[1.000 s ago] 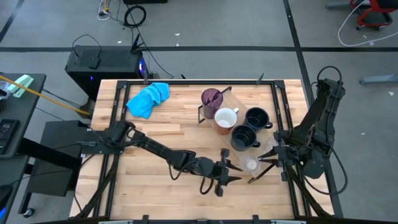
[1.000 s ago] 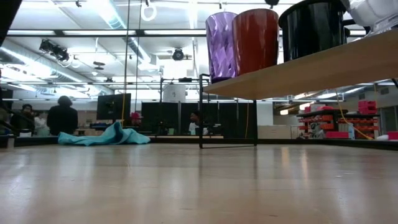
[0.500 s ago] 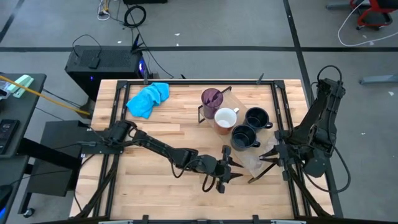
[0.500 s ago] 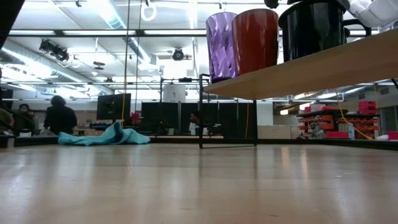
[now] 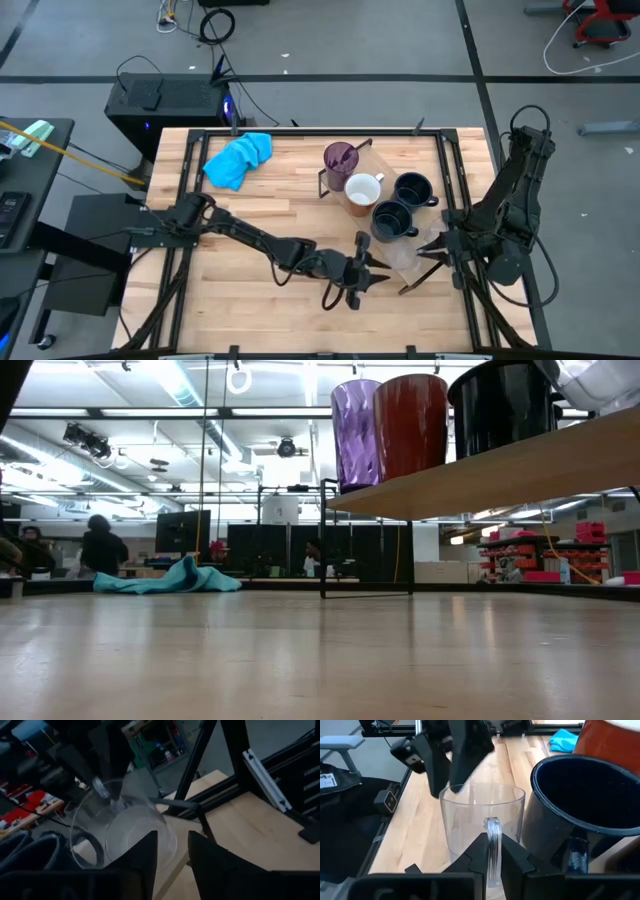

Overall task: Stack small to large cups/mugs on shelf
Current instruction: Put the transparent mug on the shelf aligned with the other transparent mug

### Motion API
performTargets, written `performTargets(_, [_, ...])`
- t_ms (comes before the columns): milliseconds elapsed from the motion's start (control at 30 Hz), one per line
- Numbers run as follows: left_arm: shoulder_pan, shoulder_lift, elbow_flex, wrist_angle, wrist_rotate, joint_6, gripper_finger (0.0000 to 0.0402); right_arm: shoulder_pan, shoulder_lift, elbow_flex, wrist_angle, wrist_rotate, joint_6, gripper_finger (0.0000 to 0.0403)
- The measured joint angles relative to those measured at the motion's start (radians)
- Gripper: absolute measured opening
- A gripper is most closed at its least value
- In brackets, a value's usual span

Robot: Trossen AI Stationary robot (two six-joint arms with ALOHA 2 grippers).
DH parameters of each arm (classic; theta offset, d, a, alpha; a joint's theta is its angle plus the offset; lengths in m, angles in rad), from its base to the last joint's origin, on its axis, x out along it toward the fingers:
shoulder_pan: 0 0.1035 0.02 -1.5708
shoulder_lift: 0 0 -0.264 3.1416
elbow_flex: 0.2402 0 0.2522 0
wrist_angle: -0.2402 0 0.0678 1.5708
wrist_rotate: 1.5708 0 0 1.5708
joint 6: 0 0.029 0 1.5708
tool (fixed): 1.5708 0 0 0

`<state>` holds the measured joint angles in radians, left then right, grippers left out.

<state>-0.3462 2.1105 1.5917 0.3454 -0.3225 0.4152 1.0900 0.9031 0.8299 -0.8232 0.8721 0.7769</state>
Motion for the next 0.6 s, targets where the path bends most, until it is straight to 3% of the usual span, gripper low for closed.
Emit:
performTargets(433, [0.01,-0.011,0.0,-0.025,0.0,0.063,0.0108,0.0,0.008,-0.001,-0.031,-0.059,0.127,0.0044])
performTargets(600, [0.01,-0.011,-0.001,-0.021,0.014,0.067,0.01,0.0,0.007,0.0,-0.058,-0.058,0.17,0.0064])
